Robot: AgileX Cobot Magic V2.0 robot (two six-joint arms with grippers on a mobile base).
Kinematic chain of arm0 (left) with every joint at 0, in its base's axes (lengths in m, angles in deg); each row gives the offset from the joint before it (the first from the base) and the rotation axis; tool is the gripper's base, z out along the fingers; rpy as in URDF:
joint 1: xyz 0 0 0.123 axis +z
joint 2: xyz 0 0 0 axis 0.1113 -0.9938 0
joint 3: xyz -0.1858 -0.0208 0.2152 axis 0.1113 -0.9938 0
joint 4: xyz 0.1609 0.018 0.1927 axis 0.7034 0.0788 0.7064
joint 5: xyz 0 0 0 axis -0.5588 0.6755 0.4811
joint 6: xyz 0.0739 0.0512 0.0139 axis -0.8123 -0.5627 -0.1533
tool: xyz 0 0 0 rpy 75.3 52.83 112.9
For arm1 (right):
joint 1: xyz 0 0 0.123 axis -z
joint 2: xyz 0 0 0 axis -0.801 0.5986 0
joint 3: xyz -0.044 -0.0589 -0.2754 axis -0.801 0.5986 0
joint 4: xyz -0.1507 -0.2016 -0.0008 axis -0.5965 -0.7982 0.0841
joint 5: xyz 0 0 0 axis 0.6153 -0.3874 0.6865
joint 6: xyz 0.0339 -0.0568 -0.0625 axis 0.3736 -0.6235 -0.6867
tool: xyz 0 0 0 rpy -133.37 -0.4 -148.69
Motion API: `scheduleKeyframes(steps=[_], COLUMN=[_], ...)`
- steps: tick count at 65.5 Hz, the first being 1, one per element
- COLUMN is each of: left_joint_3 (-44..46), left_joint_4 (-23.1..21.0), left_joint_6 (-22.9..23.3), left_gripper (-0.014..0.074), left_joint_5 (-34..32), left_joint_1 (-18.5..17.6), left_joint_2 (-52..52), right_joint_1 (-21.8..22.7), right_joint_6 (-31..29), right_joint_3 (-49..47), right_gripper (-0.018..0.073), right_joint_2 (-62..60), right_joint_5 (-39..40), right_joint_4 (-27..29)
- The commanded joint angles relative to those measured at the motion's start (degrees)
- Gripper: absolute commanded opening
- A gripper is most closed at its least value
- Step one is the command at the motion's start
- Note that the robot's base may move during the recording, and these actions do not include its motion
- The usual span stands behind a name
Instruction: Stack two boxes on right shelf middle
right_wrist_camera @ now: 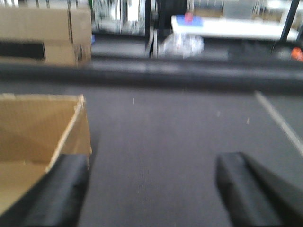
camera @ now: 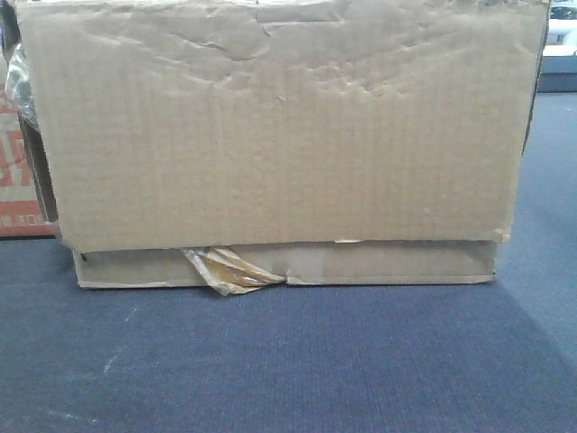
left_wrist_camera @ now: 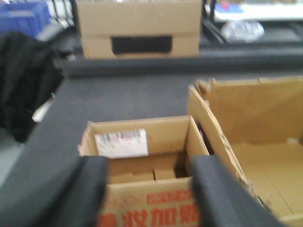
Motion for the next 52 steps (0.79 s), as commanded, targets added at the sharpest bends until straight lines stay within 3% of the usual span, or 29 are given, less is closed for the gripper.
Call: scheduleKeyframes(steps=[1,10,18,31,37,52], left_joint_3=[0.59,0.59,2.39,12.39,20.18,38.42], left_joint_4=[-0.39,-0.39,-0.39,2.38,2.78,2.78], left_joint_6=[0.27,0.28,0.28,0.28,-0.47,-8.10], left_gripper=[0.0462,0.0576,0.0571,0.0569,0.0569,0.0569], left_joint_5=[0.45,1.39,3.23,12.68,16.38,28.85], left_joint_1=[-1.20,-1.33,-1.33,-1.09,0.82,8.81], left_joint_2=[-1.99,-5.76,-10.94,-24.67,-31.43,-48.93], right_joint_1=[0.08,-0.02,-1.20,-1.56,-1.56,-2.63], right_joint_6=[0.10,0.10,0.10,0.10,0.10,0.10], right_joint_3=[-0.46,-0.46,-0.46,-0.46,-0.46,-0.46], right_gripper=[0.0537,0.0561,0.0561,0.0561,0.0561,0.0561], right_joint_2=[2.43,4.54,5.27,5.68,5.68,5.68], right_joint_5=[0.57,0.45,0.67,1.55,1.55,2.36], right_joint_4=[-0.63,-0.63,-0.63,-0.63,-0.63,-0.63])
